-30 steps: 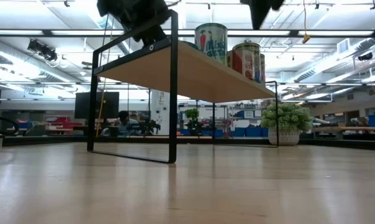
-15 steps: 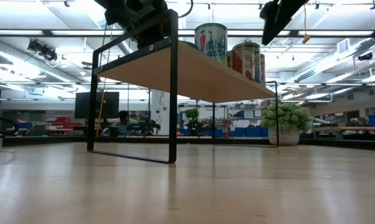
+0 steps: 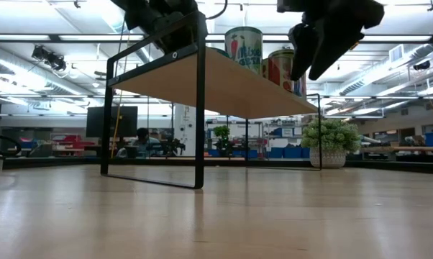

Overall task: Pick and place cans onto a shelf
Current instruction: Adjust the canned goods on the shelf, then return to Home Position

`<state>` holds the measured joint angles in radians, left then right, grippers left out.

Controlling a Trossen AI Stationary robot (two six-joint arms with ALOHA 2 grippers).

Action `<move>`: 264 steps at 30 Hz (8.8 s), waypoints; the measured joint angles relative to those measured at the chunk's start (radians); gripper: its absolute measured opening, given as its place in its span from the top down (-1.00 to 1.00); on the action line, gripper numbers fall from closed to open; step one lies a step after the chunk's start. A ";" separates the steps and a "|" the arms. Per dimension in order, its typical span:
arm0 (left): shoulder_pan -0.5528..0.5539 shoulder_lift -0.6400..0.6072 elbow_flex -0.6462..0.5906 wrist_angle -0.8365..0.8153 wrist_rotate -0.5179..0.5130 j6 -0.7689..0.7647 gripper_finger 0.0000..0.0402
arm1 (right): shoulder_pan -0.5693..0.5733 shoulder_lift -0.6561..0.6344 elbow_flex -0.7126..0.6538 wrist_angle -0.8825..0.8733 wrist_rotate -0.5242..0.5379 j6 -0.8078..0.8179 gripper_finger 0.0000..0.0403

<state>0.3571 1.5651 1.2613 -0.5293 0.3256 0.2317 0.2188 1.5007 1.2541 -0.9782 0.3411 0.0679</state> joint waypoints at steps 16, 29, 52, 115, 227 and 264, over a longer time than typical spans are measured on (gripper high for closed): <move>-0.048 0.000 0.000 0.063 0.000 -0.002 -0.73 | -0.022 -0.034 0.001 0.044 -0.001 -0.043 -0.72; -0.054 0.000 0.000 0.074 0.000 -0.036 -0.73 | -0.067 -0.031 0.001 0.124 -0.001 -0.107 -0.72; -0.057 -0.049 -0.001 0.074 -0.027 -0.036 -0.73 | 0.020 -0.038 0.163 -0.052 -0.074 0.181 -0.72; -0.478 -0.064 0.000 -0.015 -0.228 -0.128 -0.48 | 0.092 0.115 0.133 0.334 0.142 0.281 -0.72; 0.013 -1.560 -0.896 0.341 -0.420 -0.822 0.15 | 0.186 -1.343 -1.038 1.249 0.507 0.503 -0.72; -0.276 -1.539 -1.250 0.578 -0.562 -0.840 0.58 | 0.000 -1.494 -1.248 1.133 0.499 0.468 -0.38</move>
<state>0.0812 0.0260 0.0113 0.0486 -0.2368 -0.6082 0.2192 0.0063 0.0063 0.1546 0.8404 0.5354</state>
